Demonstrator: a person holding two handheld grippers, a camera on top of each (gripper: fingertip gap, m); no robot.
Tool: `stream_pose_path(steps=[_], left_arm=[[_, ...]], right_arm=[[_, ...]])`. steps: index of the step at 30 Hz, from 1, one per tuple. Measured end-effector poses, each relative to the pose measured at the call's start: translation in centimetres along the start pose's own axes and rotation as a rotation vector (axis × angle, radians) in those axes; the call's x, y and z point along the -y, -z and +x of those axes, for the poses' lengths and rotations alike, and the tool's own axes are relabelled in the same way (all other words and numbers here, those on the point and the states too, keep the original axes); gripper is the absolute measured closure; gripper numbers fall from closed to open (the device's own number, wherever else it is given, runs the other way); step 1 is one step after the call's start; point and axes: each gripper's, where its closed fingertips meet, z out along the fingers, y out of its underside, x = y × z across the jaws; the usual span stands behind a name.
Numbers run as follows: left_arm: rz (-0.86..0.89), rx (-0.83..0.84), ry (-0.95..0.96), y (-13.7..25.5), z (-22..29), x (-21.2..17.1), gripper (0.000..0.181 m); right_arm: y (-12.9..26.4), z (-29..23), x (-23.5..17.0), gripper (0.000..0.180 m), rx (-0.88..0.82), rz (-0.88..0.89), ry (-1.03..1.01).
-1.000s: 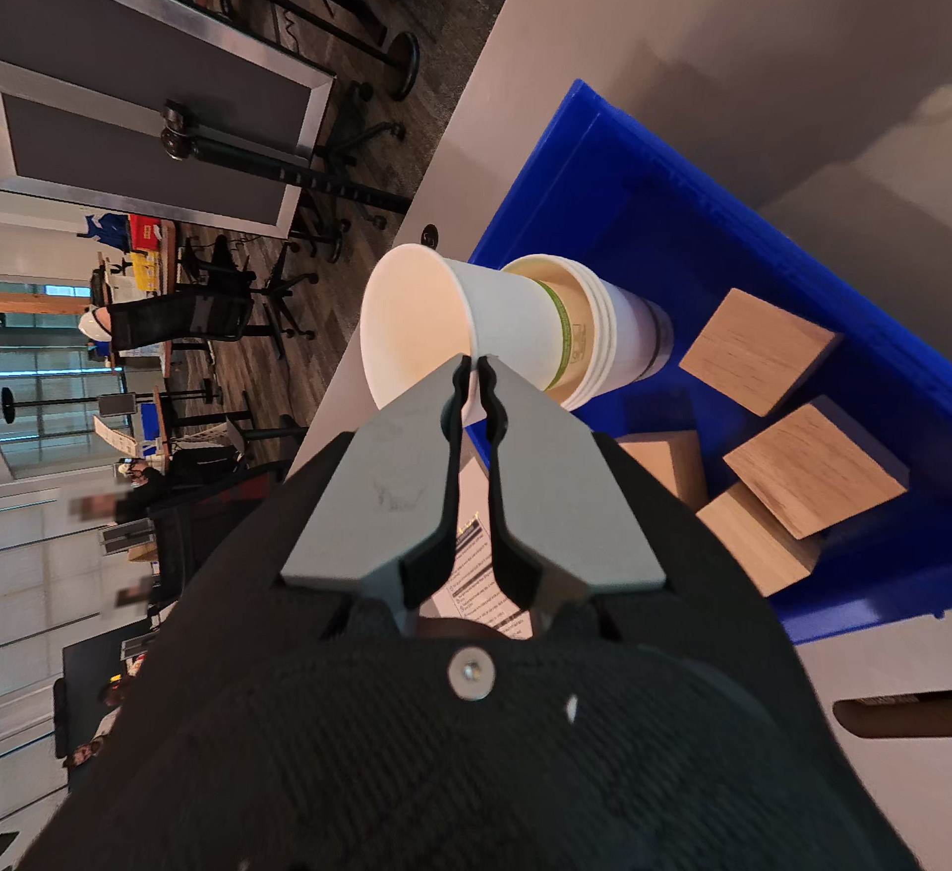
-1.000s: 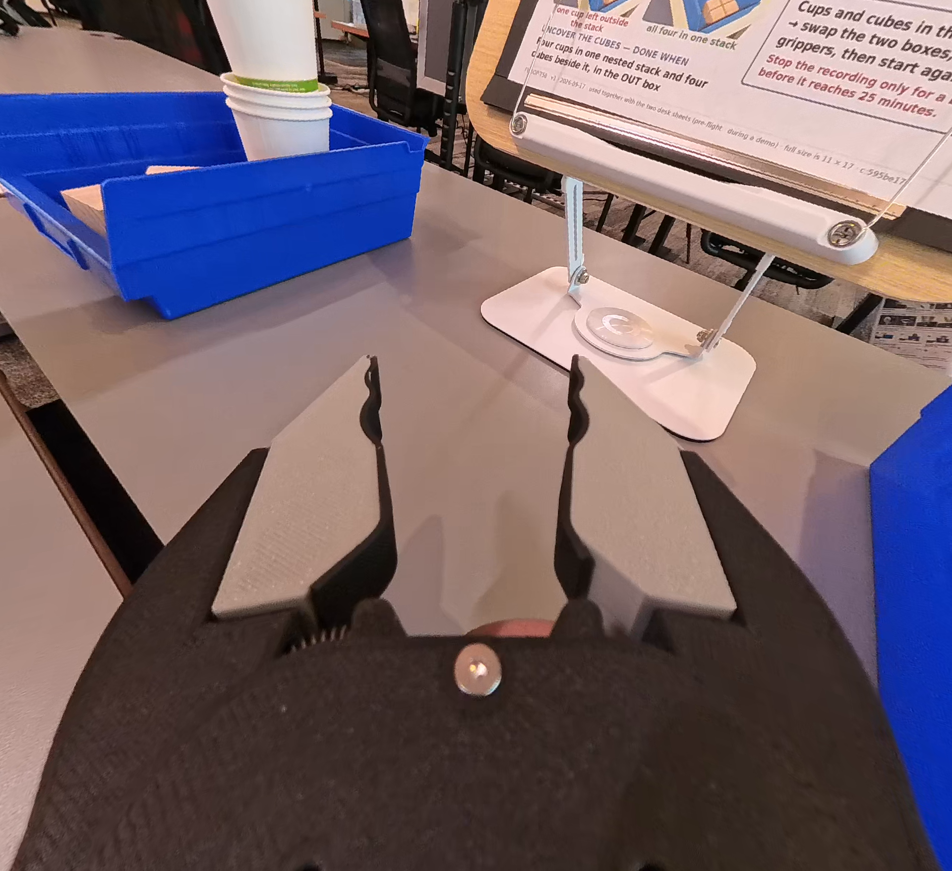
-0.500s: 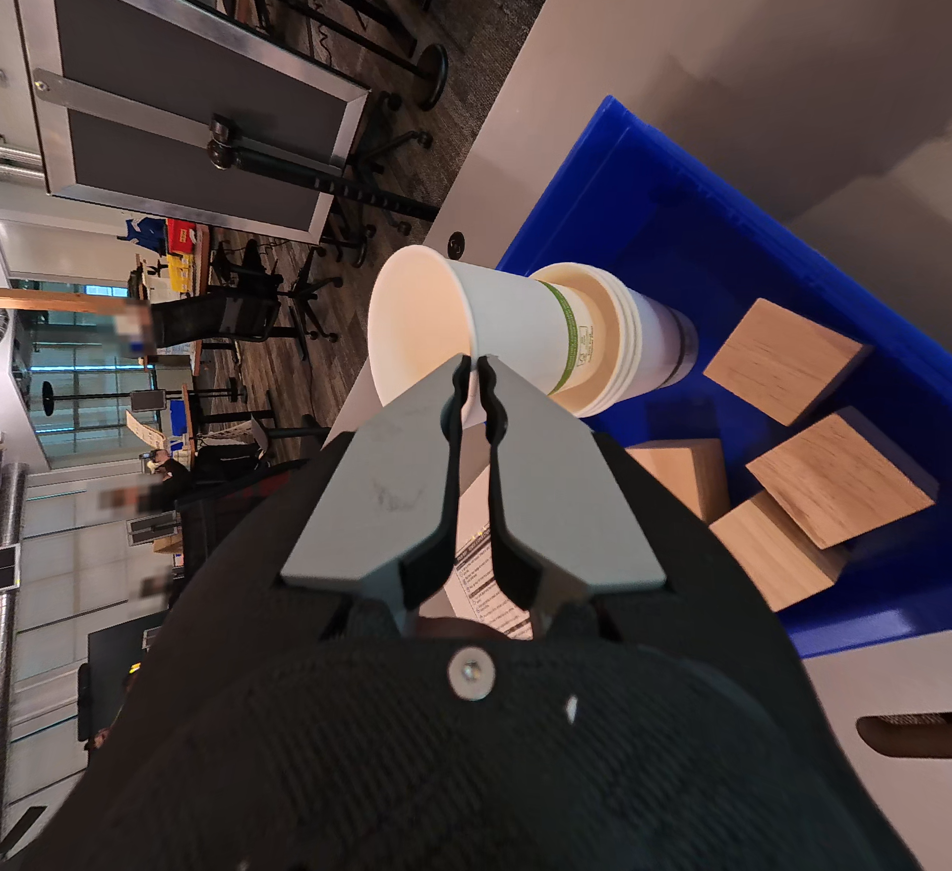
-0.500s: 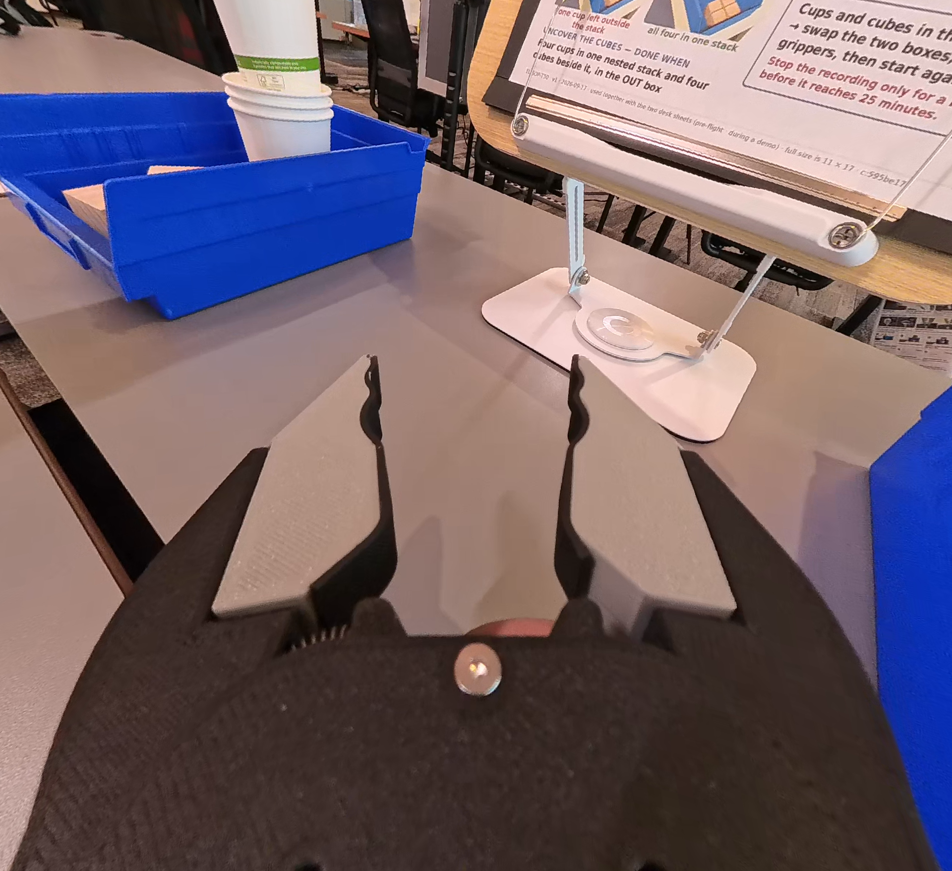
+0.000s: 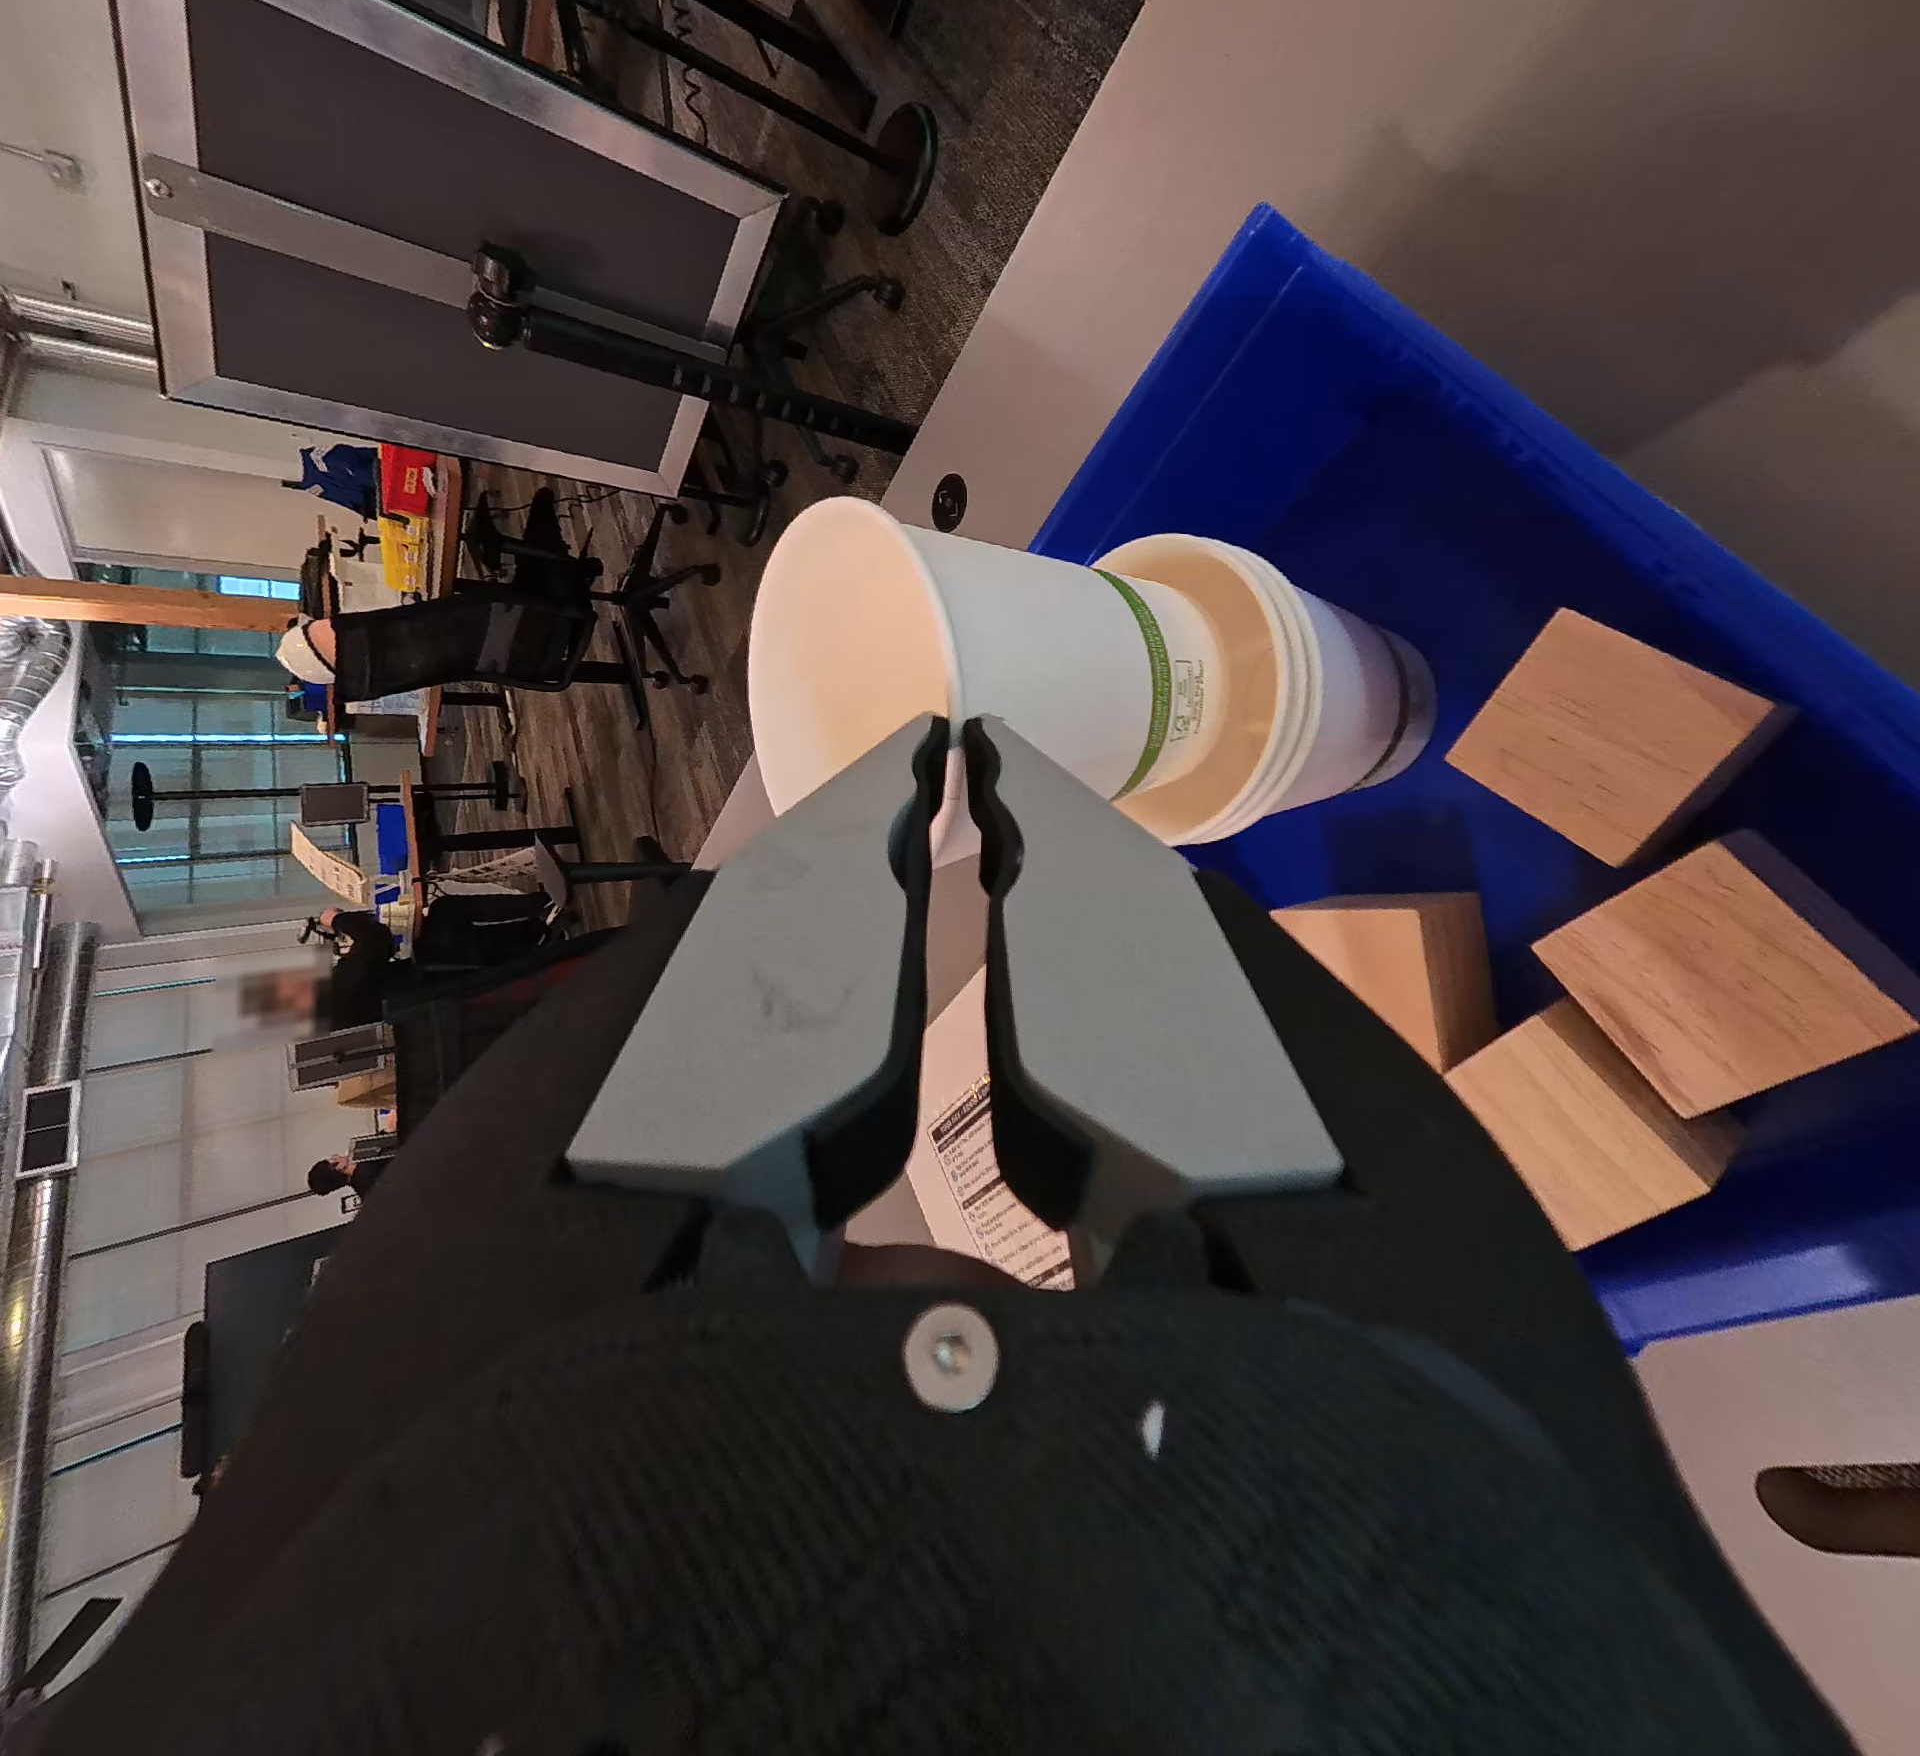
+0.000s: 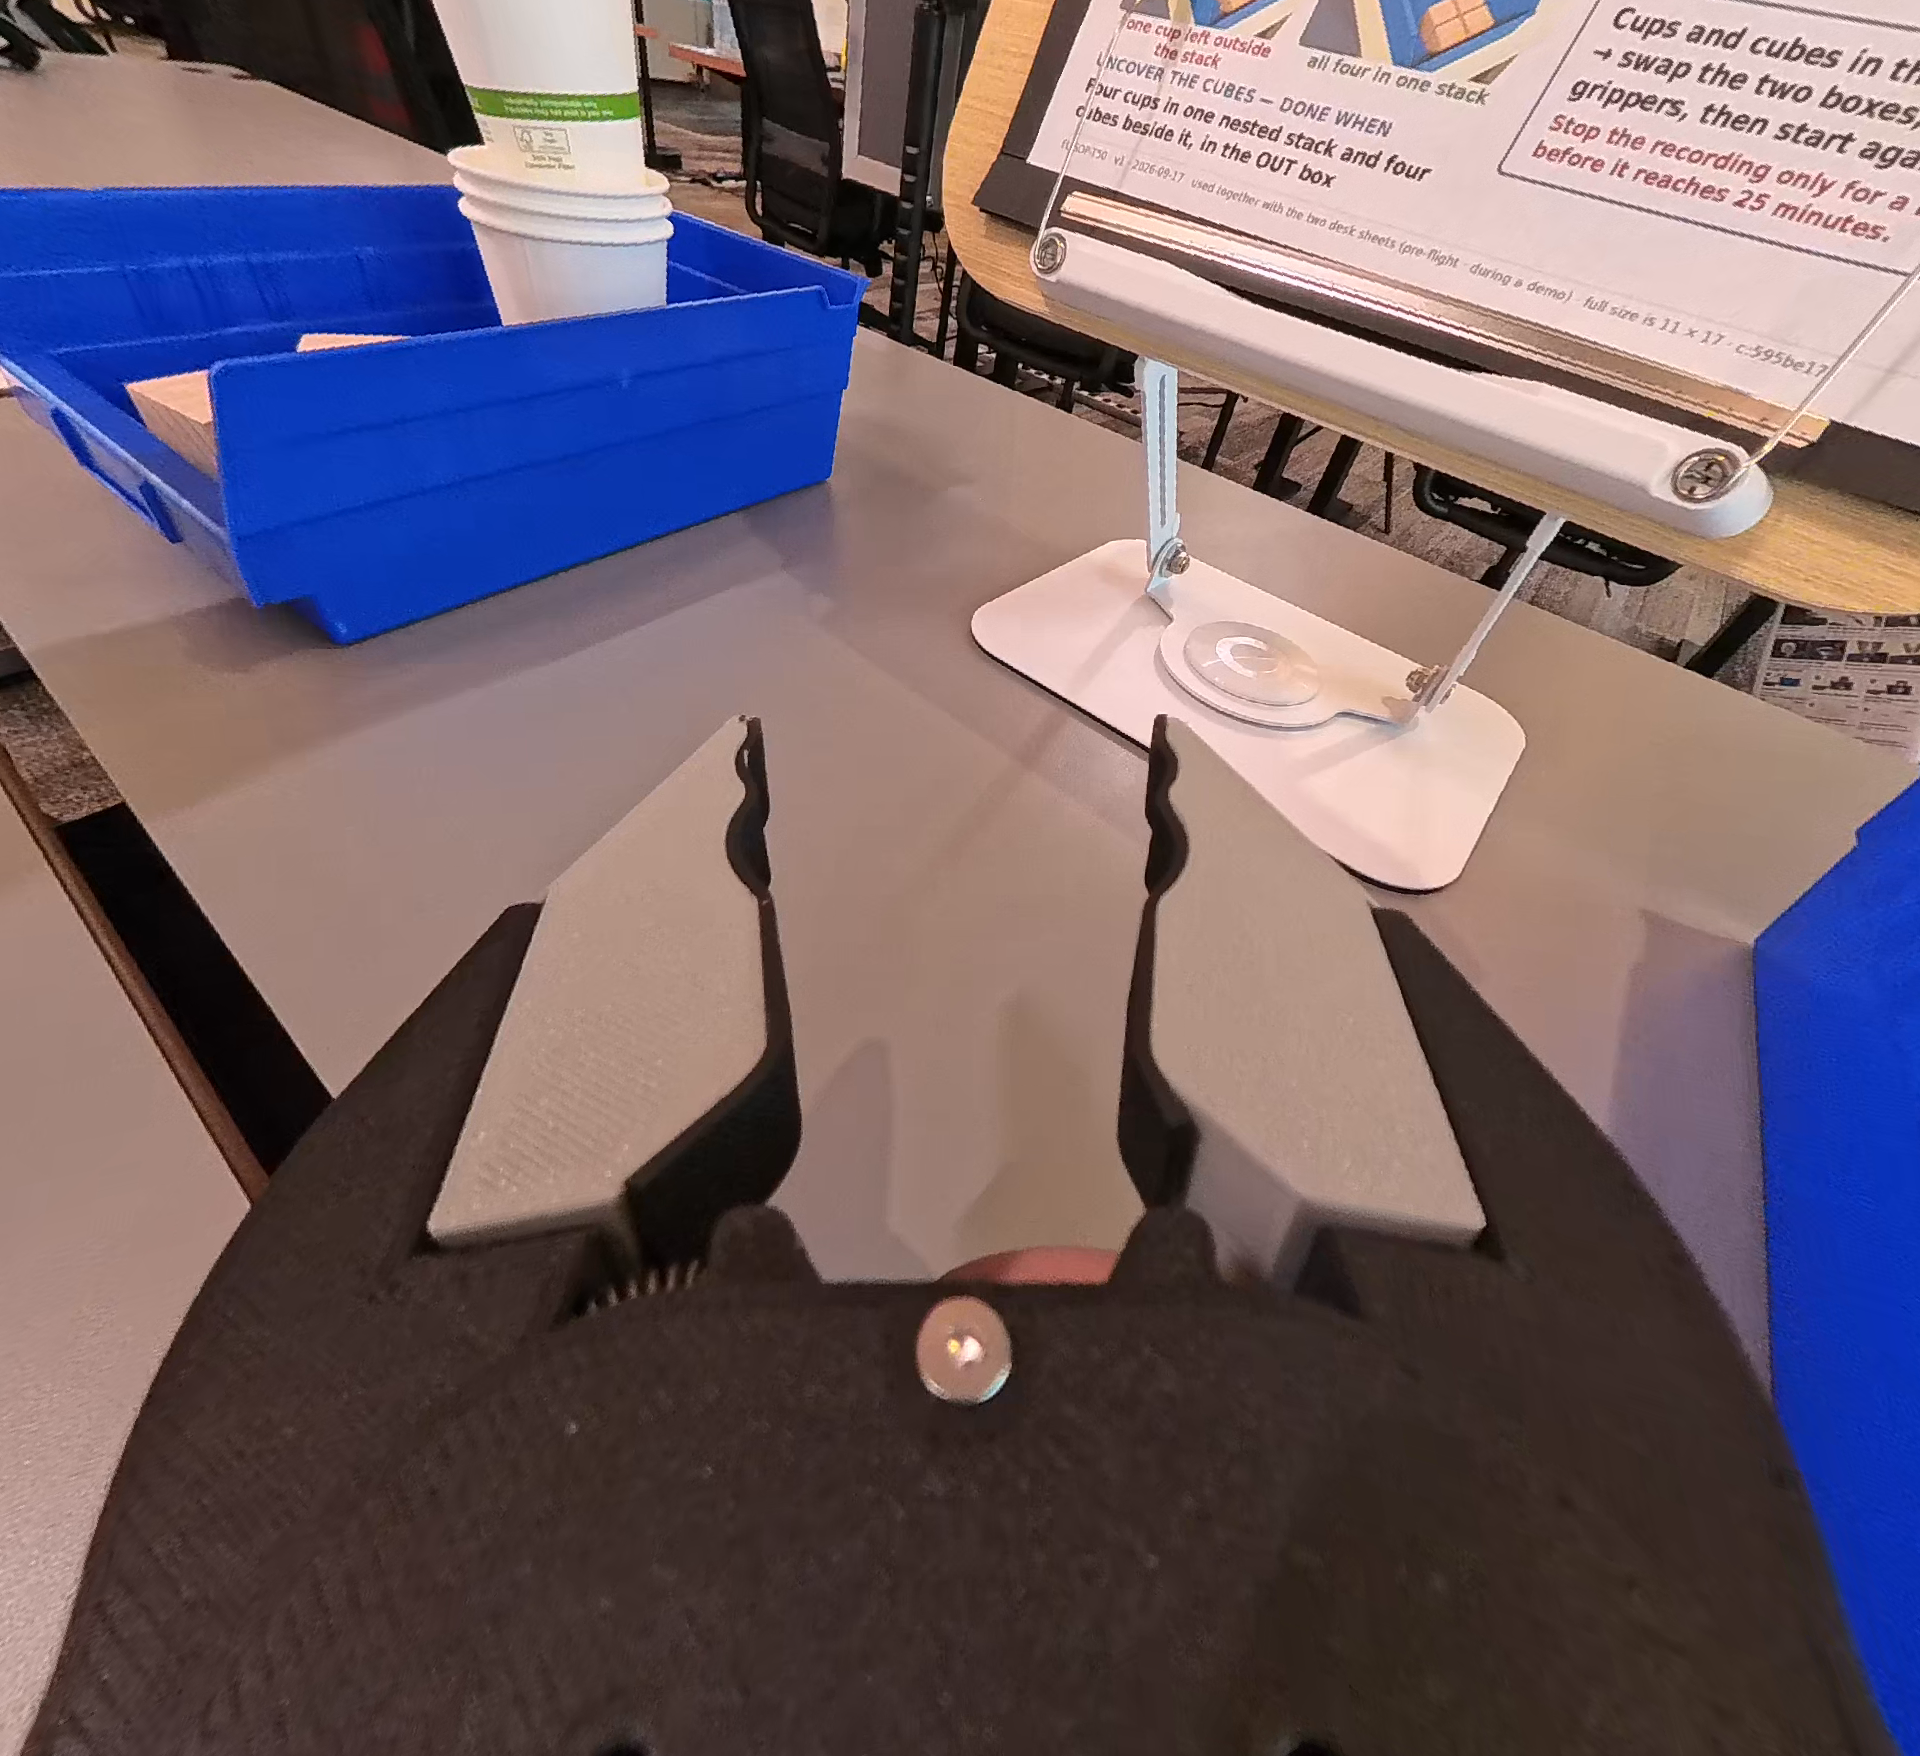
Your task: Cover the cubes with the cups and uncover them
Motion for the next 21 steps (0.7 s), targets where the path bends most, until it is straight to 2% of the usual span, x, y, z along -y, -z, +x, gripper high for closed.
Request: stream_pose_path(steps=[21], left_arm=[[0.014,0.013,0.007,0.67,-0.34,0.32,0.179]], right_arm=[[-0.01,0.11,-0.1,0.109,-0.002,-0.001,-0.004]])
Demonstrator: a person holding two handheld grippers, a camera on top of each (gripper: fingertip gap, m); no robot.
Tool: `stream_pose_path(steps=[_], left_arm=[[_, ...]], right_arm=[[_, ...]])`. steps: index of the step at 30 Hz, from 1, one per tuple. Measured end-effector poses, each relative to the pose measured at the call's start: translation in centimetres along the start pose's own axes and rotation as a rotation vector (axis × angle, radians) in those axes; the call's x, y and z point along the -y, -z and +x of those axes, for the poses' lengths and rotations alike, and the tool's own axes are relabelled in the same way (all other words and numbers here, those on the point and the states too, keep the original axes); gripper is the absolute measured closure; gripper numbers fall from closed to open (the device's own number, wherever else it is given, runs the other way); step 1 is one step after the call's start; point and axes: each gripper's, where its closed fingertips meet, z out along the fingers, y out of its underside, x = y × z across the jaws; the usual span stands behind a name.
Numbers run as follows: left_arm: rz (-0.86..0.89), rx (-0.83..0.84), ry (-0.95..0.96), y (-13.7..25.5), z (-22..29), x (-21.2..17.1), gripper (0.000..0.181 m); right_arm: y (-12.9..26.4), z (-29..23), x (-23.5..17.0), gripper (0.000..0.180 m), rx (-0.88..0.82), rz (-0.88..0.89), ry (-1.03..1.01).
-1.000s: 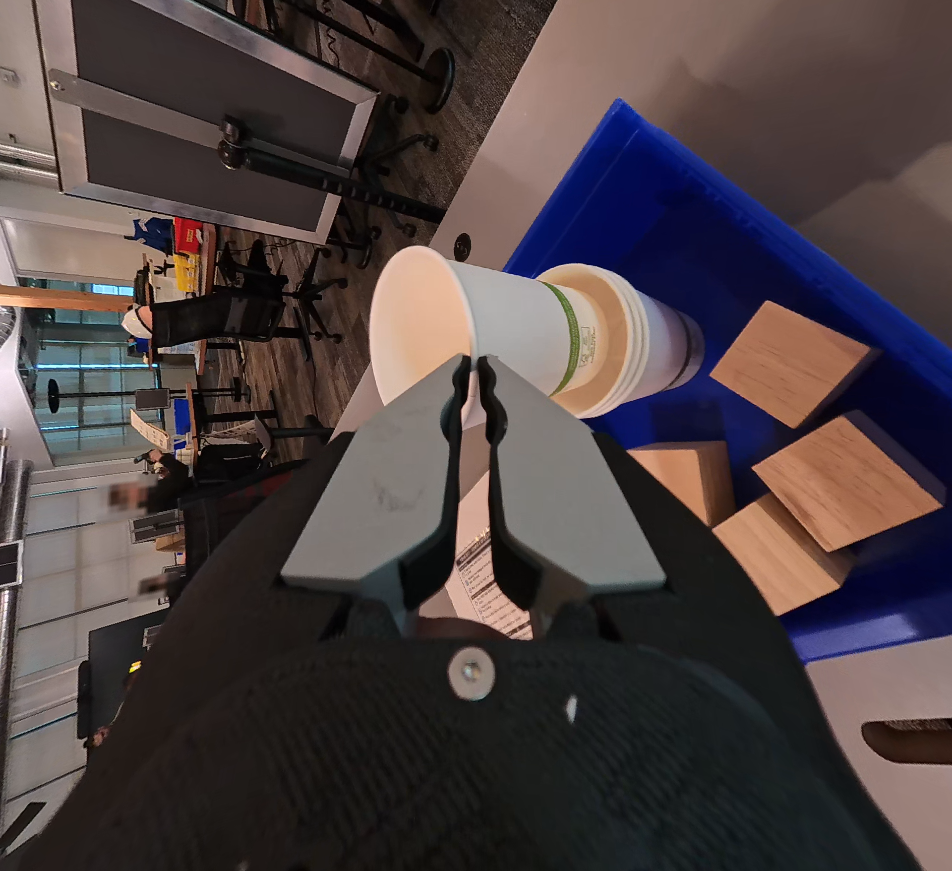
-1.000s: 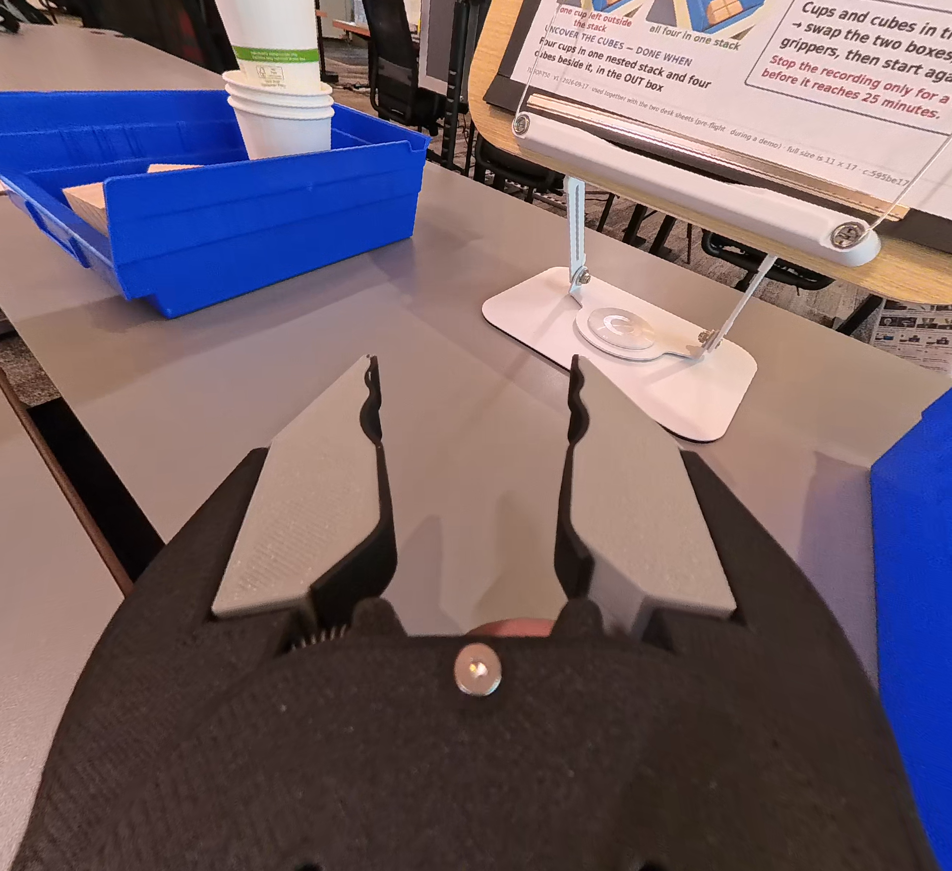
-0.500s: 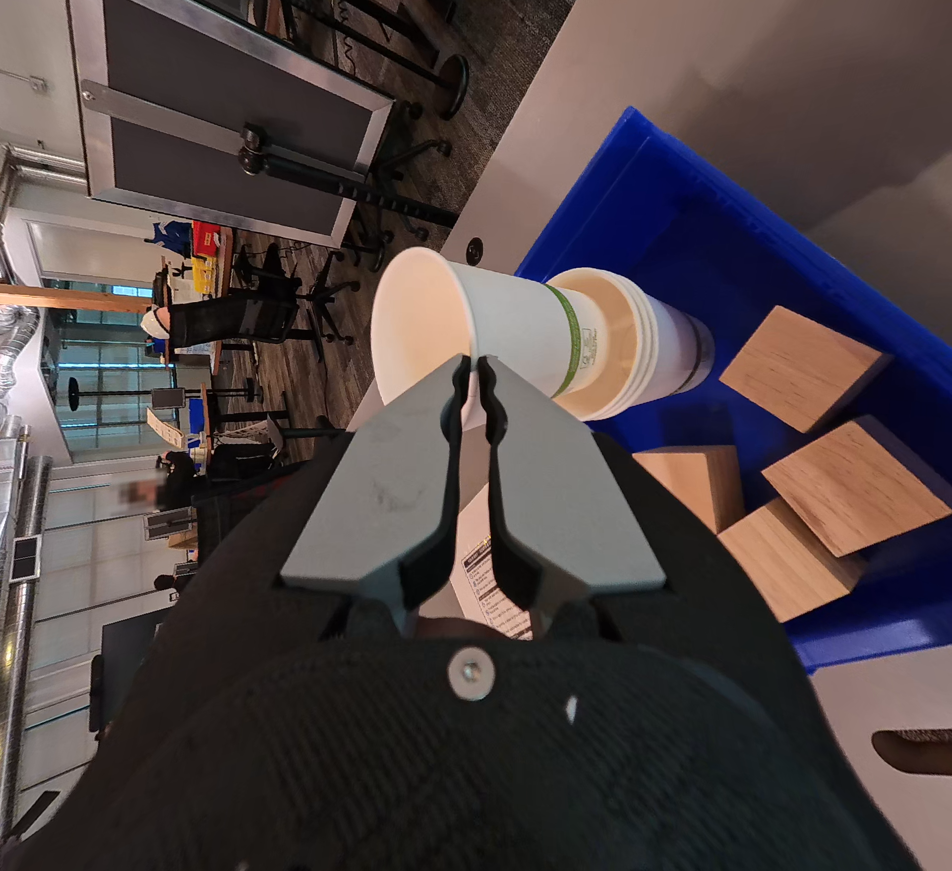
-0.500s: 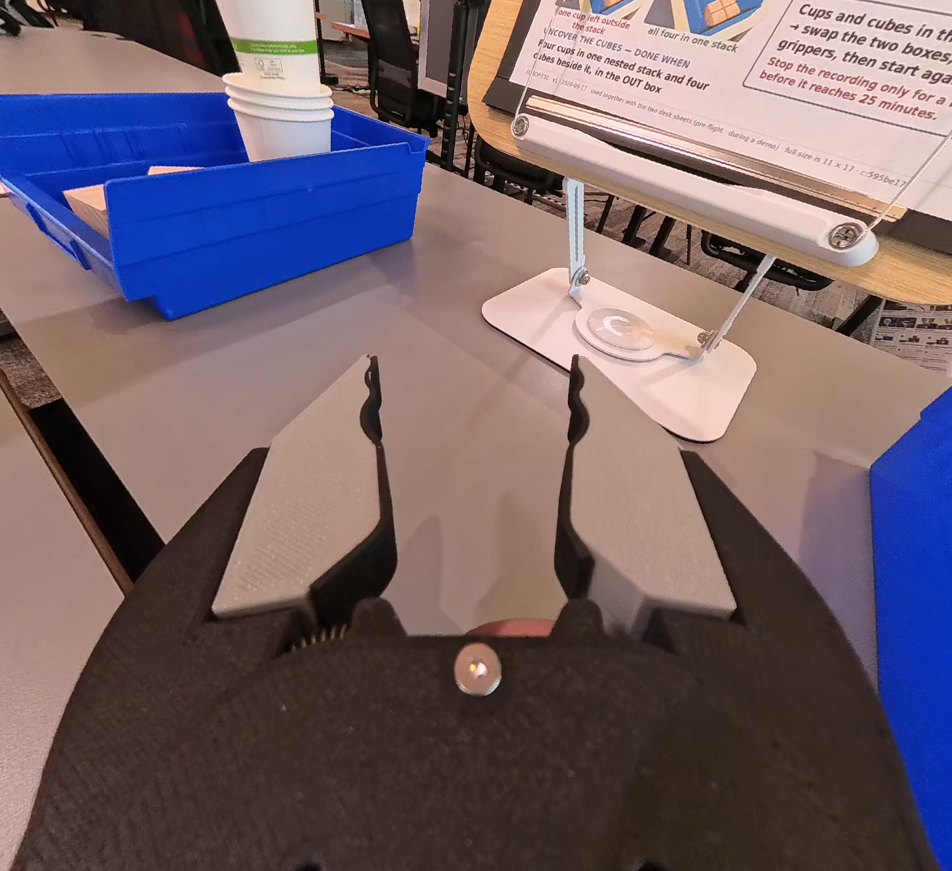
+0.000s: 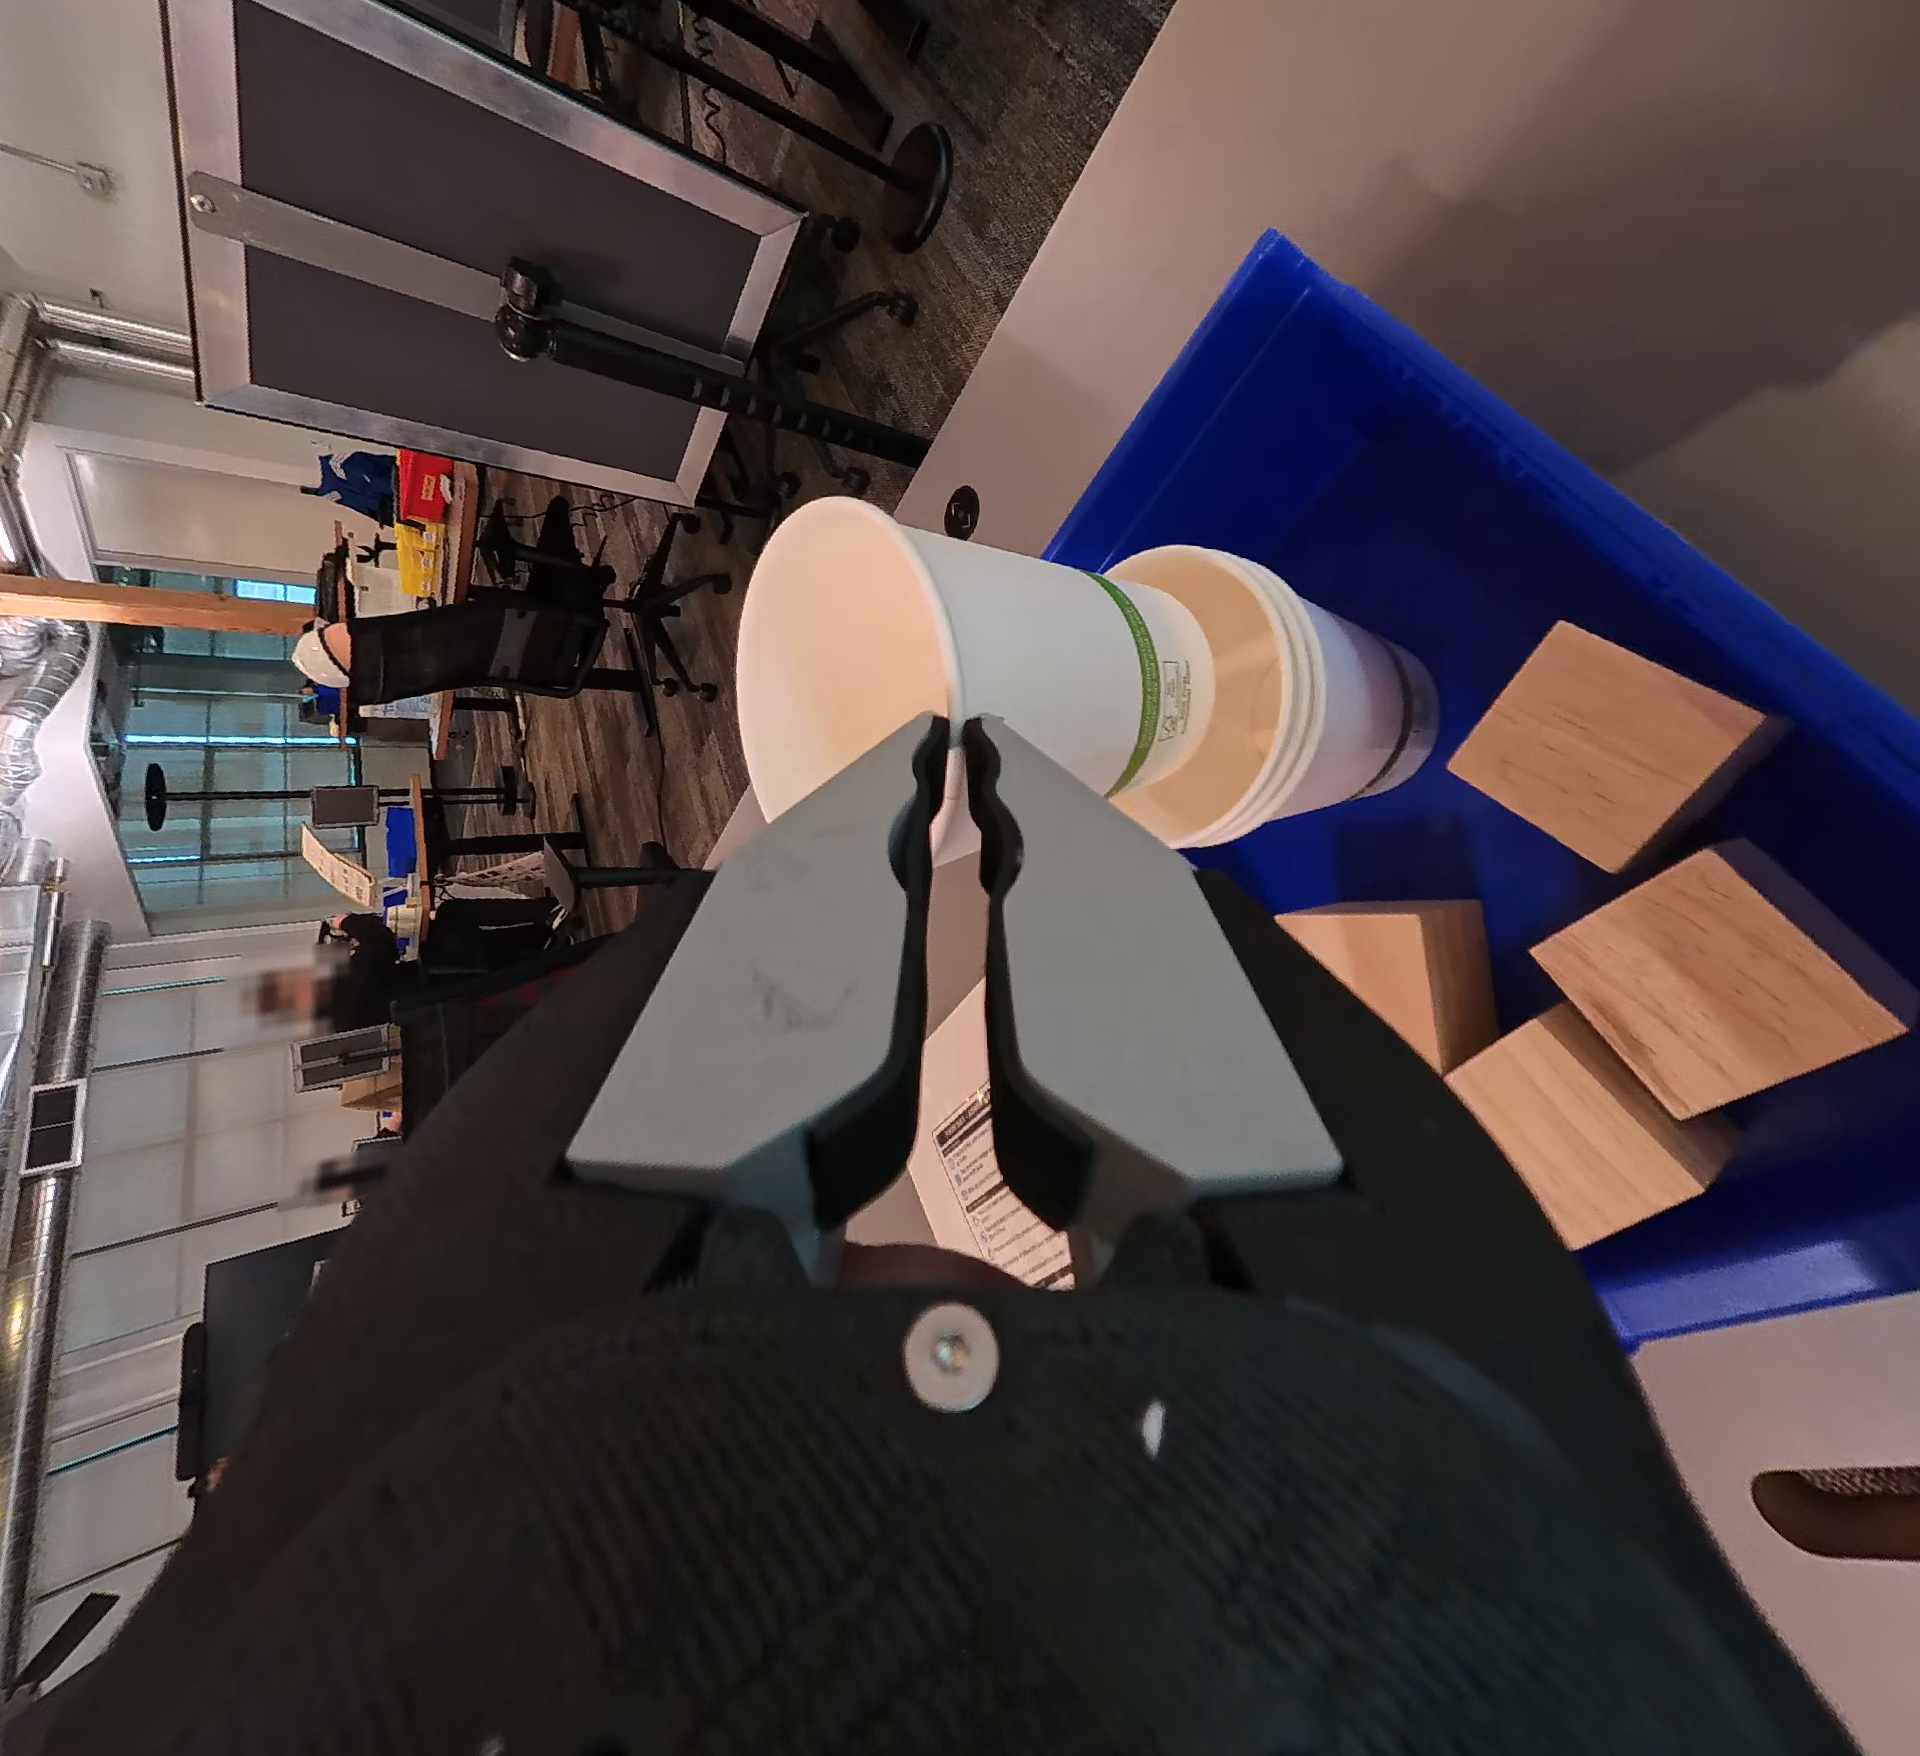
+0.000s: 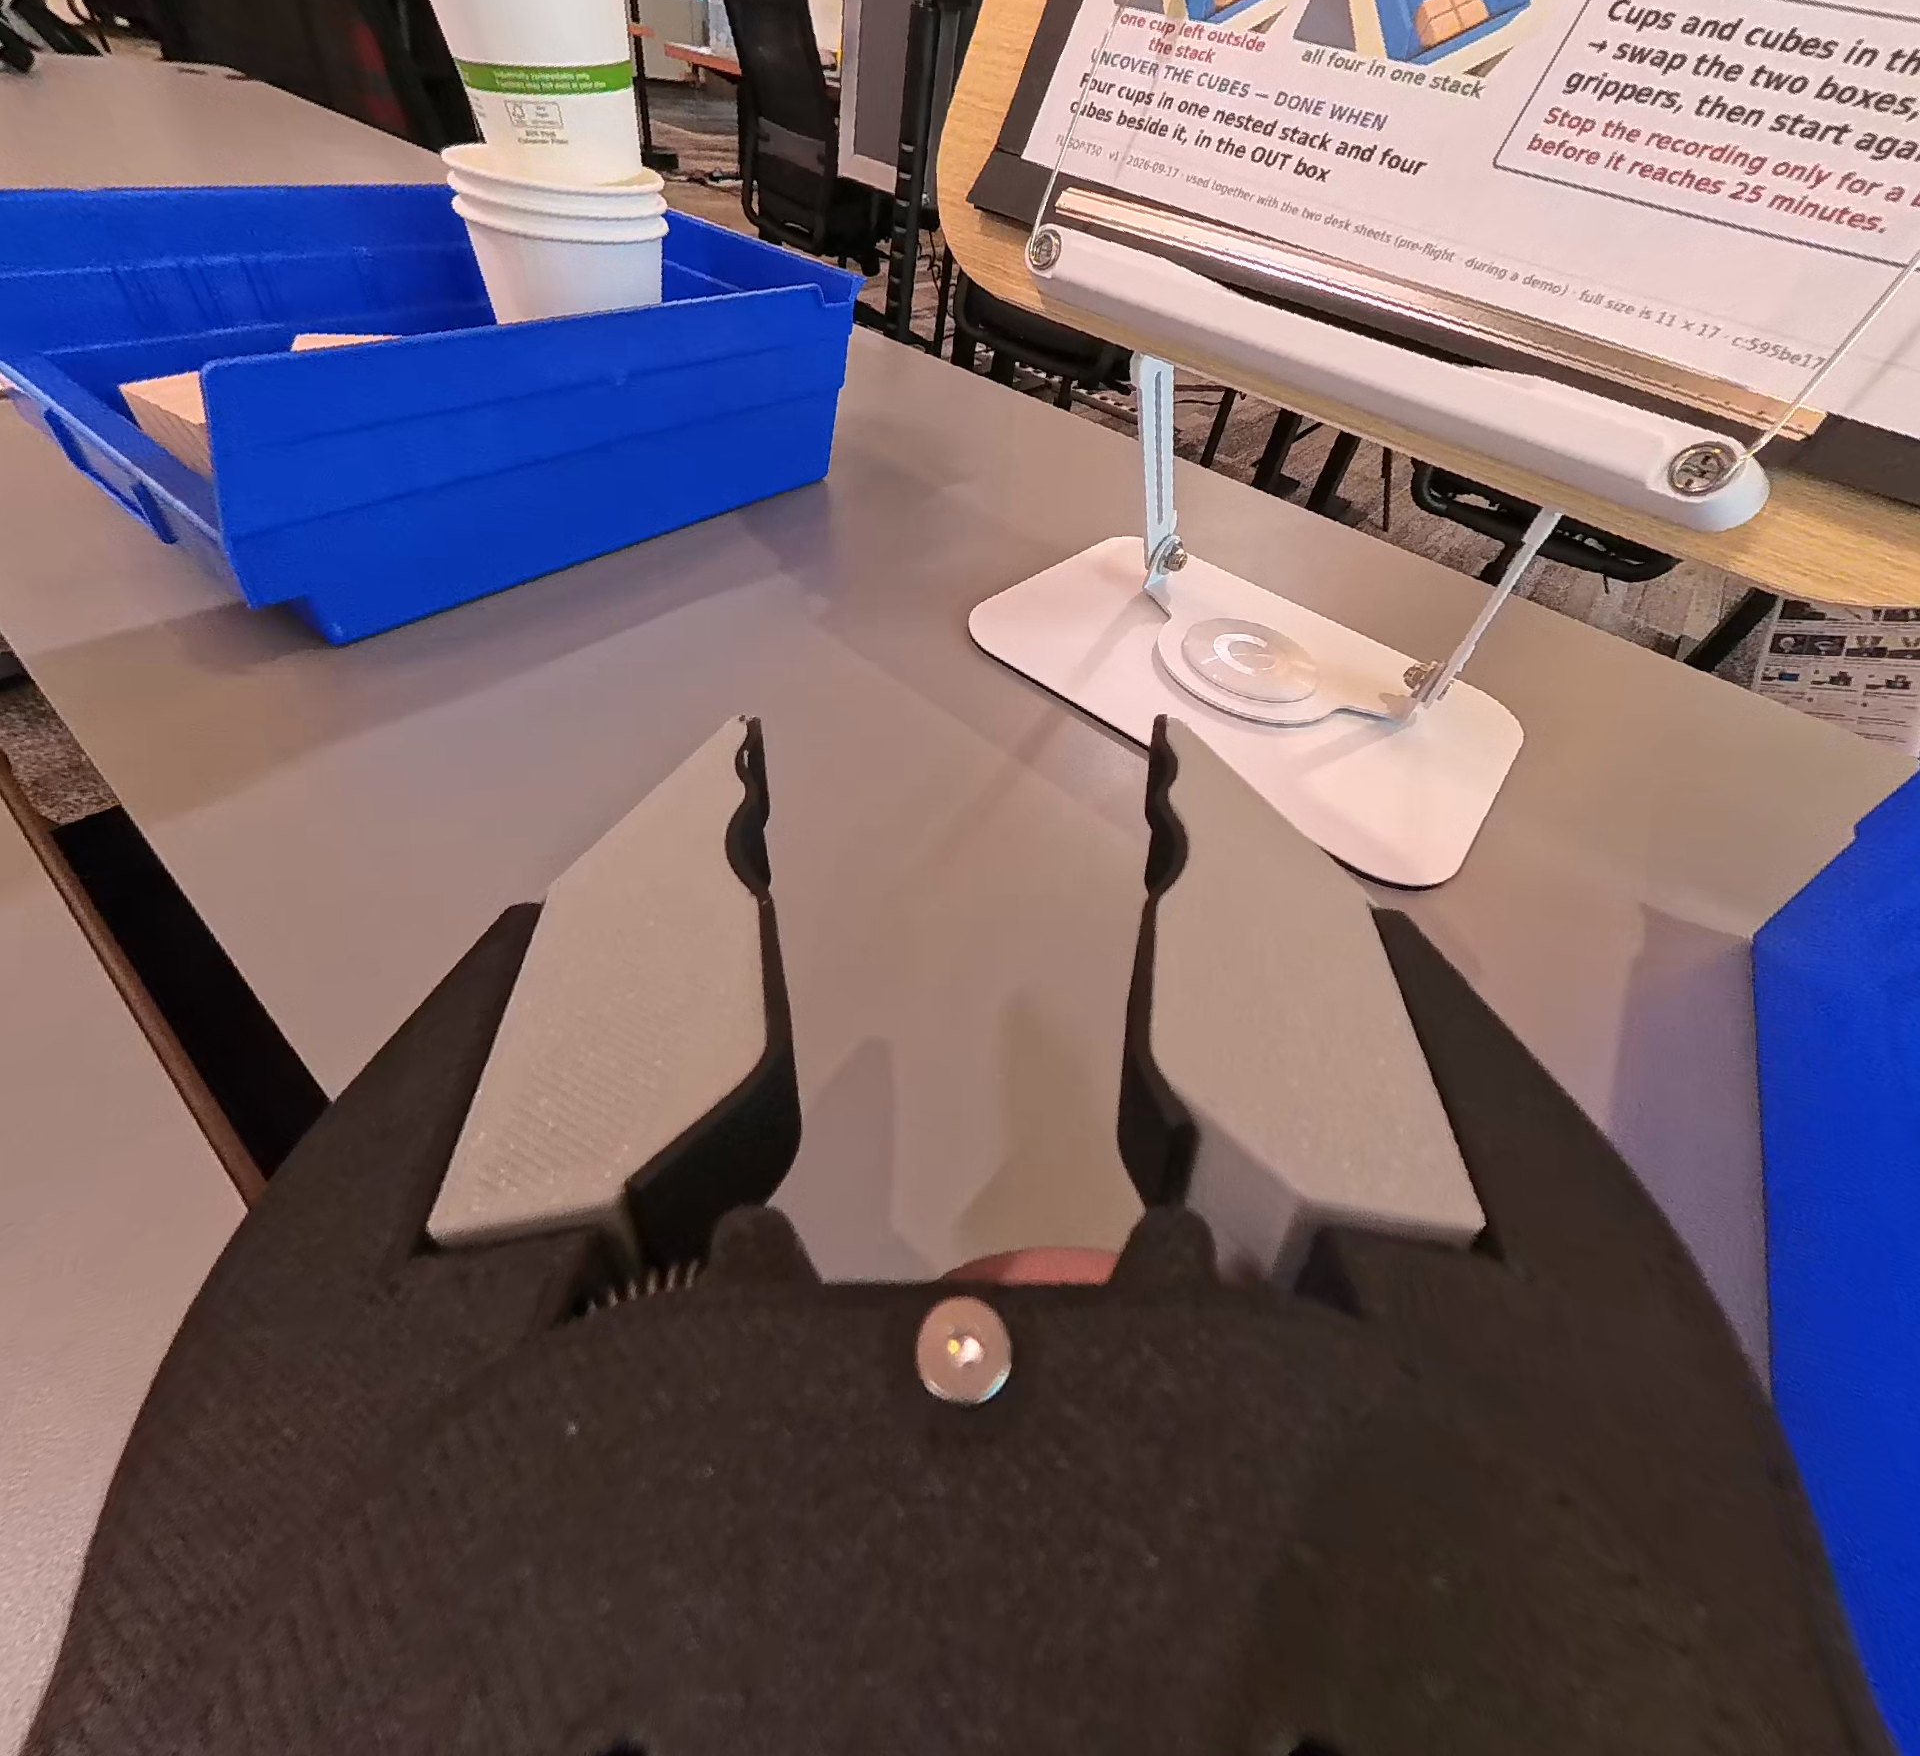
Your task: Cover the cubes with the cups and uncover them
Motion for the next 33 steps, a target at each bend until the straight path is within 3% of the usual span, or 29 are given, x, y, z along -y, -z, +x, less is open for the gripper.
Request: stream_pose_path(steps=[33], left_arm=[[0.016,0.039,-0.01,1.9,-1.1,0.9,0.18]], right_arm=[[0.1,0.3,0.1,0.109,-0.007,0.005,-0.006]])
